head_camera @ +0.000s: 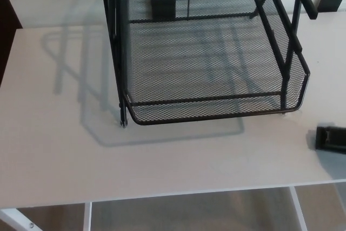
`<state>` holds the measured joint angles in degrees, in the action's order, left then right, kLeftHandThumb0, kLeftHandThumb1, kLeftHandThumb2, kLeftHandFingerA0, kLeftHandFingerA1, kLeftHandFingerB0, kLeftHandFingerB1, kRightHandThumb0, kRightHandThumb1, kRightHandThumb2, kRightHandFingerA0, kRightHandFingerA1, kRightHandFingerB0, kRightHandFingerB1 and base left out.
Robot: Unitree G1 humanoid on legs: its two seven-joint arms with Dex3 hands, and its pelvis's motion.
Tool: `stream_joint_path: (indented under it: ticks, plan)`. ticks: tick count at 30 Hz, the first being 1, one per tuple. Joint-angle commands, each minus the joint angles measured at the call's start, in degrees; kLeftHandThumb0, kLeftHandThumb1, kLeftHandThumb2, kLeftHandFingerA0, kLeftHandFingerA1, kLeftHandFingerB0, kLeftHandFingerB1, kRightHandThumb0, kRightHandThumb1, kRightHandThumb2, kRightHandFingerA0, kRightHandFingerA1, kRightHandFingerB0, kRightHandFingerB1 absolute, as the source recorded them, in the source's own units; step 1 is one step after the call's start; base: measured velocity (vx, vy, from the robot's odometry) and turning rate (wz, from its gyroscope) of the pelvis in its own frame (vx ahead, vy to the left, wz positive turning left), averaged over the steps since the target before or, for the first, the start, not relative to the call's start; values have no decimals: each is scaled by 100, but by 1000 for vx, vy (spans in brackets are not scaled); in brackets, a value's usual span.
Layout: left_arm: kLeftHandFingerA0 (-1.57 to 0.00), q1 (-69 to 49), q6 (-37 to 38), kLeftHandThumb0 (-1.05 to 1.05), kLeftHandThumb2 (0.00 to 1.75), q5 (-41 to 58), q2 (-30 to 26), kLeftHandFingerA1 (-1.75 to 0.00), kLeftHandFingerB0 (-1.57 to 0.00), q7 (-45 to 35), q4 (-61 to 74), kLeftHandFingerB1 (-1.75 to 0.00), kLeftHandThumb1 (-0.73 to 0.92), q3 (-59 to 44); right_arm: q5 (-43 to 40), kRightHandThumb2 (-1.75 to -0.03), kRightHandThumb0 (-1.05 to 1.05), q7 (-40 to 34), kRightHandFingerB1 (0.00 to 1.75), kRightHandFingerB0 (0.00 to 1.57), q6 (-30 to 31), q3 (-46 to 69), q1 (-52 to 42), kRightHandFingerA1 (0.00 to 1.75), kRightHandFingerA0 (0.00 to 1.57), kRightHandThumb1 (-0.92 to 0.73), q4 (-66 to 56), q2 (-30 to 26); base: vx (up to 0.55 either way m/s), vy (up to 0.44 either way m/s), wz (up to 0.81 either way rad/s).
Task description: The robot walks towards a desk on which a file tray is kept in the middle and a stapler is kept to its right. The robot lifts the stapler using its right hand and places it on the file tray.
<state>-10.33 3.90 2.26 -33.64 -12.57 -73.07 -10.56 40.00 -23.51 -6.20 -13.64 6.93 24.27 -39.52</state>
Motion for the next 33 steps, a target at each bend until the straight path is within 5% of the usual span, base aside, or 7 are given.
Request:
stream_joint_path:
  ticks: [1,14,26,27,28,32,33]
  plan:
    - [-51,-93,394,-81,121,-256,-143,-90,-49,168,-6,-87,63,138,-302,-95,-12,-842,113,94,-357,606,-9,133,117,-53,7,213,0,0,0]
    - [-46,-246,676,-89,107,-334,-160,-104,-48,173,-41,-99,72,179,-841,-96,1,-353,137,81,-806,1579,57,163,85,-54,-518,390,0,0,0]
    - [-48,-238,549,-87,107,-321,-145,-99,-46,179,-131,-95,70,118,-1241,-105,-10,309,120,101,-757,2299,836,134,121,-49,-1346,30,0,0,0]
    - [-47,-247,554,-87,106,-309,-146,-100,-46,156,-126,-95,71,106,-1272,-101,-8,417,153,77,-756,2330,898,171,92,-55,-1393,-11,0,0,0]
    - [-51,-256,565,-85,115,-309,-140,-93,-52,162,-123,-91,68,103,-1320,-107,-14,514,107,94,-793,2356,981,135,124,-52,-1432,-73,0,0,0]
    - [-46,-301,600,-86,104,-289,-121,-96,-47,130,-97,-93,72,68,-1285,-108,-13,576,109,98,-866,2397,1257,133,123,-48,-1545,-185,0,0,0]
    - [-48,-271,565,-89,112,-347,-126,-94,-49,169,-110,-91,72,118,-1208,-96,-16,563,149,78,-910,2400,1471,169,89,-57,-1588,-281,0,0,0]
